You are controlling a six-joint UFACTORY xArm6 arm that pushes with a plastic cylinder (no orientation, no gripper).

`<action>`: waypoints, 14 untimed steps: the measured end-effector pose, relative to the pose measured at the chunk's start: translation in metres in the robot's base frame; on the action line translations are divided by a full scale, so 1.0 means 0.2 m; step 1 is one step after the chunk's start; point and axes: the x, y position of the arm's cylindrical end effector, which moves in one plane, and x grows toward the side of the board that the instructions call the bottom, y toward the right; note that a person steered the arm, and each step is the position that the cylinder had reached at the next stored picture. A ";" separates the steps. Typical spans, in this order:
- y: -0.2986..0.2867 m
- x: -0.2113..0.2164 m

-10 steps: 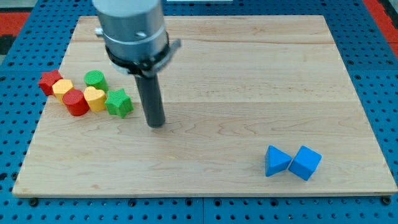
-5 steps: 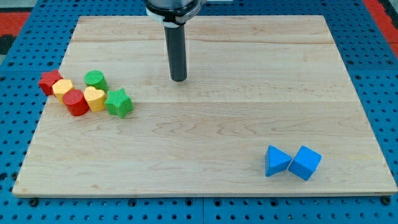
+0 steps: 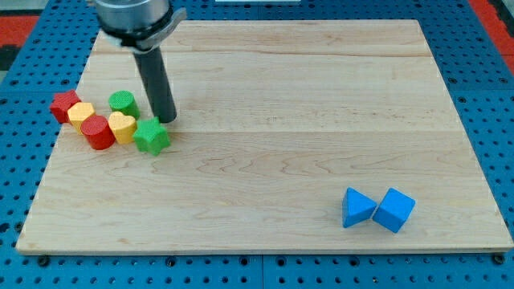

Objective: Move the green star to the bottom center

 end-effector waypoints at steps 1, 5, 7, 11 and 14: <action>-0.01 0.22; -0.09 0.23; -0.43 0.40; -0.47 0.63; 0.36 0.60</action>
